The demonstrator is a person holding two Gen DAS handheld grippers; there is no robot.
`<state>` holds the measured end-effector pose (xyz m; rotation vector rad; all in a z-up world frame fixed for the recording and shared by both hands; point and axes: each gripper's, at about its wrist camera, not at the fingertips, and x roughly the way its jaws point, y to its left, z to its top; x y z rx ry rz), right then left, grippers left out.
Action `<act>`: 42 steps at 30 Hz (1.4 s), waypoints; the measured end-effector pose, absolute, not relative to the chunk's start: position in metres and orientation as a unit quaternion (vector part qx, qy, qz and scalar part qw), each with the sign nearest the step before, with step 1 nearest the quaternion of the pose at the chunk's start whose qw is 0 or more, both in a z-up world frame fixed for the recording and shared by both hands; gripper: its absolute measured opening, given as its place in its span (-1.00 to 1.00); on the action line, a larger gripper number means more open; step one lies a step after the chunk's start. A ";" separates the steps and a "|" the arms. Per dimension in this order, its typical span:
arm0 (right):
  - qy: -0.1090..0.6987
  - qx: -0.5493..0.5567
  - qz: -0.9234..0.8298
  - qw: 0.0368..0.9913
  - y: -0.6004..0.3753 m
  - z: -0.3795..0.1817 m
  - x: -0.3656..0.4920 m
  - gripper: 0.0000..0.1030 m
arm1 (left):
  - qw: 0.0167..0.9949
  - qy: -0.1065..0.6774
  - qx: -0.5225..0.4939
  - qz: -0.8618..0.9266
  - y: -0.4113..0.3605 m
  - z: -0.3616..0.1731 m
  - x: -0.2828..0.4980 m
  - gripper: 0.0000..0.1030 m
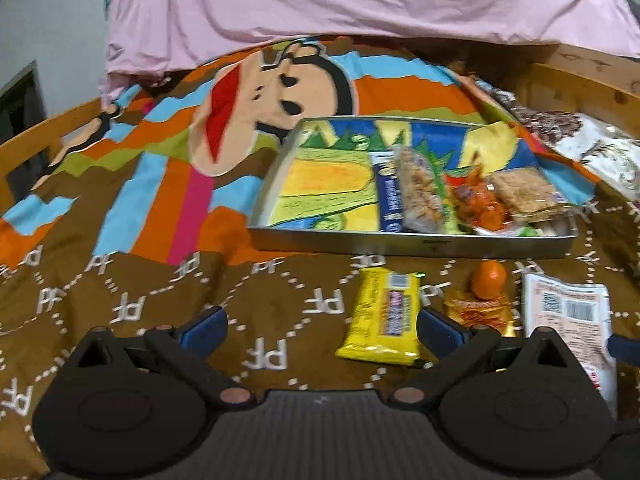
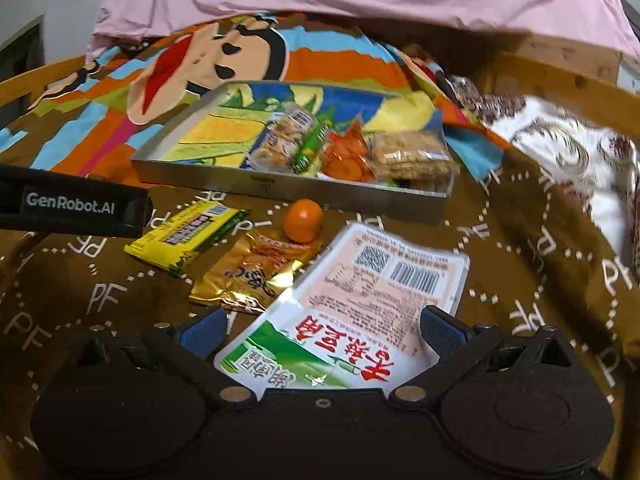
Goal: Organize snacks
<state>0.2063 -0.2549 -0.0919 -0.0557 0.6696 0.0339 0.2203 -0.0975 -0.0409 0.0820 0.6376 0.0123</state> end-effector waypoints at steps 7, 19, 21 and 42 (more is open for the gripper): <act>0.333 -0.087 -0.013 0.939 -0.242 -0.101 0.206 0.99 | 0.948 0.311 0.024 -0.066 -0.112 -0.040 0.227 0.99; 0.375 -0.068 -0.034 0.924 -0.278 -0.098 0.209 0.99 | 0.916 0.344 0.028 -0.205 -0.133 -0.054 0.242 0.99; 0.377 -0.075 -0.010 0.923 -0.282 -0.097 0.214 0.99 | 0.910 0.347 0.031 -0.223 -0.135 -0.058 0.243 0.99; 0.375 -0.065 -0.008 0.925 -0.303 -0.085 0.213 0.79 | 0.889 0.392 -0.001 -0.237 -0.149 -0.075 0.263 0.58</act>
